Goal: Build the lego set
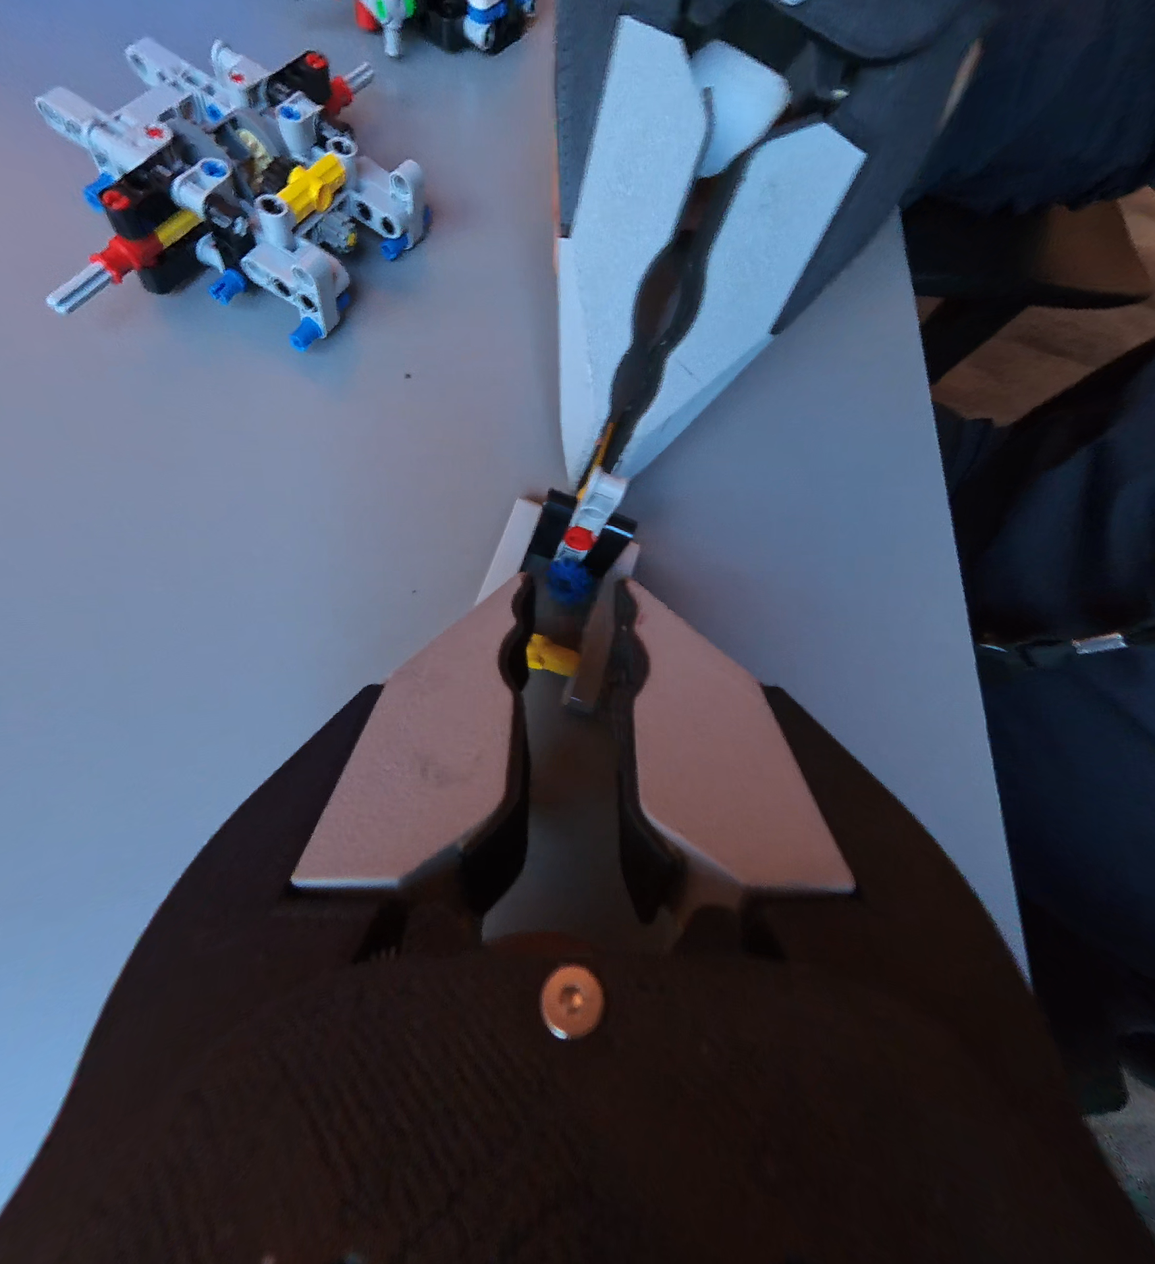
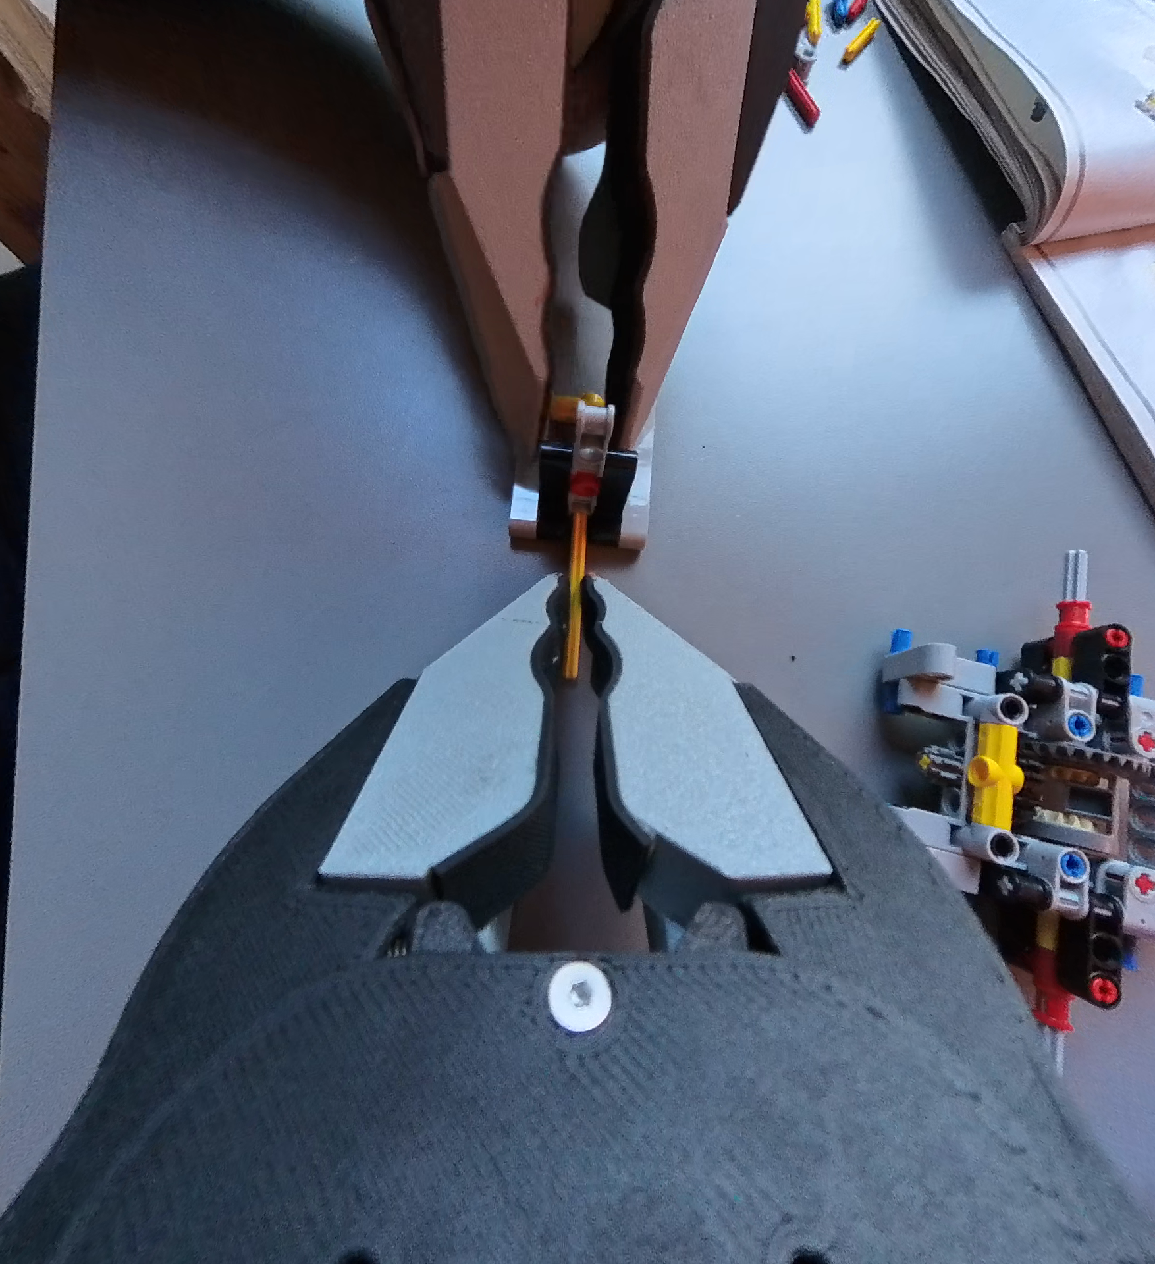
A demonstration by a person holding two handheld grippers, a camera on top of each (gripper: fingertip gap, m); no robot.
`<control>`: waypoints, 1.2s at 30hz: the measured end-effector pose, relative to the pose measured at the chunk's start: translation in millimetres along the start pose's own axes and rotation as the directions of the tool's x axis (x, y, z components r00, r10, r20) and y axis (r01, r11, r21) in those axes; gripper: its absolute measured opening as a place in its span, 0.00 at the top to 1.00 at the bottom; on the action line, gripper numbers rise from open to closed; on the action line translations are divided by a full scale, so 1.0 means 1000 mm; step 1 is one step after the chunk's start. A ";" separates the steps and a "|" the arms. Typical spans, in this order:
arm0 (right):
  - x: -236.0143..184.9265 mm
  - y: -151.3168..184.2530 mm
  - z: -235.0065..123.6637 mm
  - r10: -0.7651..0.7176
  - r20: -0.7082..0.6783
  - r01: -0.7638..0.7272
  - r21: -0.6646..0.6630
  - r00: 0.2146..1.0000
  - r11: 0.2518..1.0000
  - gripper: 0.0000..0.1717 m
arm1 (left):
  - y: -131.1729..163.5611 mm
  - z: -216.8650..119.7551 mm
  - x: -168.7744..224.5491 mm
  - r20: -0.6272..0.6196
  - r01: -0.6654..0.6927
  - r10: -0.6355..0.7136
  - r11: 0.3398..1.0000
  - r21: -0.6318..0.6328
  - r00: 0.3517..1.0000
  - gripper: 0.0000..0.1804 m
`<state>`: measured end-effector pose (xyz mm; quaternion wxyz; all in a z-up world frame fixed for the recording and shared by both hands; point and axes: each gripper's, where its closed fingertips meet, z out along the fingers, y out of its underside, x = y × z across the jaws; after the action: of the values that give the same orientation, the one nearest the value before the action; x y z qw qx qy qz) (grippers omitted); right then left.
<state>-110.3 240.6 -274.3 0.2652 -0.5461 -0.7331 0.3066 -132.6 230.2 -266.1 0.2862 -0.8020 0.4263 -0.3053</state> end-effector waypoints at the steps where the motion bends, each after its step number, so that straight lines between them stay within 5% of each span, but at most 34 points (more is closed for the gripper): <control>1: 0.000 0.000 0.000 0.001 0.001 -0.001 0.000 1.000 1.000 1.00 | 0.000 -0.001 0.000 0.004 -0.012 0.012 1.000 -0.002 1.000 0.89; 13: 0.000 0.000 0.001 -0.019 -0.013 0.019 -0.001 1.000 1.000 1.00 | 0.000 -0.019 -0.010 0.043 -0.011 0.009 0.999 0.033 0.999 0.94; 20: 0.000 0.000 0.000 -0.007 -0.002 0.007 0.000 1.000 1.000 1.00 | 0.006 -0.001 -0.005 0.047 -0.023 0.025 0.999 -0.044 0.999 0.95; 36: 0.004 0.005 -0.005 -0.008 -0.007 0.008 -0.001 1.000 1.000 1.00 | 0.000 0.001 -0.004 0.057 -0.018 0.018 1.000 -0.010 0.998 0.94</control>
<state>-104.9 246.7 -274.7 0.2687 -0.5443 -0.7345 0.3033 -133.5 233.5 -268.3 0.2972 -0.8079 0.4266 -0.2774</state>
